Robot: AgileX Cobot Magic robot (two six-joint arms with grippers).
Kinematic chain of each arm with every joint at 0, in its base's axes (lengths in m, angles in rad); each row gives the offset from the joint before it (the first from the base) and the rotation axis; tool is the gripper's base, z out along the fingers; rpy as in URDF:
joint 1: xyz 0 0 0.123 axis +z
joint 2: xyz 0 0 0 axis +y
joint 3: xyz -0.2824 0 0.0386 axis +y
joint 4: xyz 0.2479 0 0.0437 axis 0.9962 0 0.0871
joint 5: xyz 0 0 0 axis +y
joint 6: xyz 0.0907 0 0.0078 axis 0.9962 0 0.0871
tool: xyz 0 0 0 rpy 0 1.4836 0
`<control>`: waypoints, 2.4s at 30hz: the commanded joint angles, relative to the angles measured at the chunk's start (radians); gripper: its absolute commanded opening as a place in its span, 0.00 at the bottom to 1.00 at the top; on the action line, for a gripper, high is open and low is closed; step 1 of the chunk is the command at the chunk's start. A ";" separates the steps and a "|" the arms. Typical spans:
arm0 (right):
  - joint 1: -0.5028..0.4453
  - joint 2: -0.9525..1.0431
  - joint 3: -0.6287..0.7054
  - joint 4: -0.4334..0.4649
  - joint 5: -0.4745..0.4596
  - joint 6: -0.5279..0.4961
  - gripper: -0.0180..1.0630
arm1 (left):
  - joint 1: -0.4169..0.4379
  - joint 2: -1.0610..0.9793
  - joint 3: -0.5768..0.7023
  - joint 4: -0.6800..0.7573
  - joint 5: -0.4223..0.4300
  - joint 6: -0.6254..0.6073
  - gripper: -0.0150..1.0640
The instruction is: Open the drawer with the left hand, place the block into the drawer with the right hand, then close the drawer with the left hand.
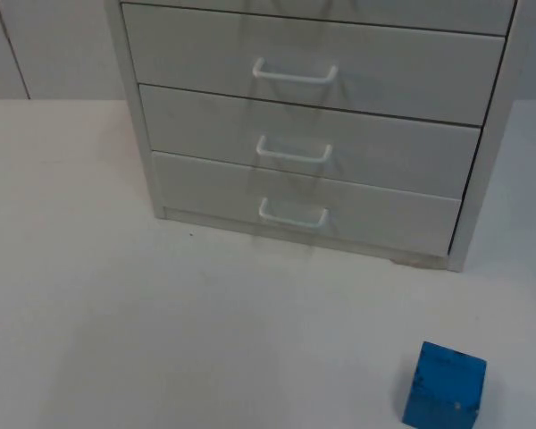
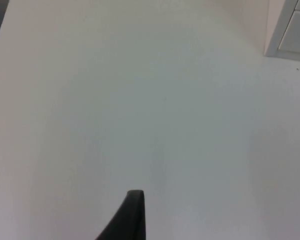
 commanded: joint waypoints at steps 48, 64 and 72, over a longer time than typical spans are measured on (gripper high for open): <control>-0.004 0.449 -0.003 -0.012 0.015 0.000 0.99 | -0.773 0.920 -0.218 0.530 -0.440 0.496 0.79; -0.004 0.449 -0.003 -0.012 0.002 0.000 0.99 | -0.775 1.314 -0.237 0.951 -0.759 0.461 0.75; -0.004 0.449 -0.003 -0.017 -0.006 0.000 0.99 | -0.743 1.420 -0.336 1.168 -0.765 0.242 0.75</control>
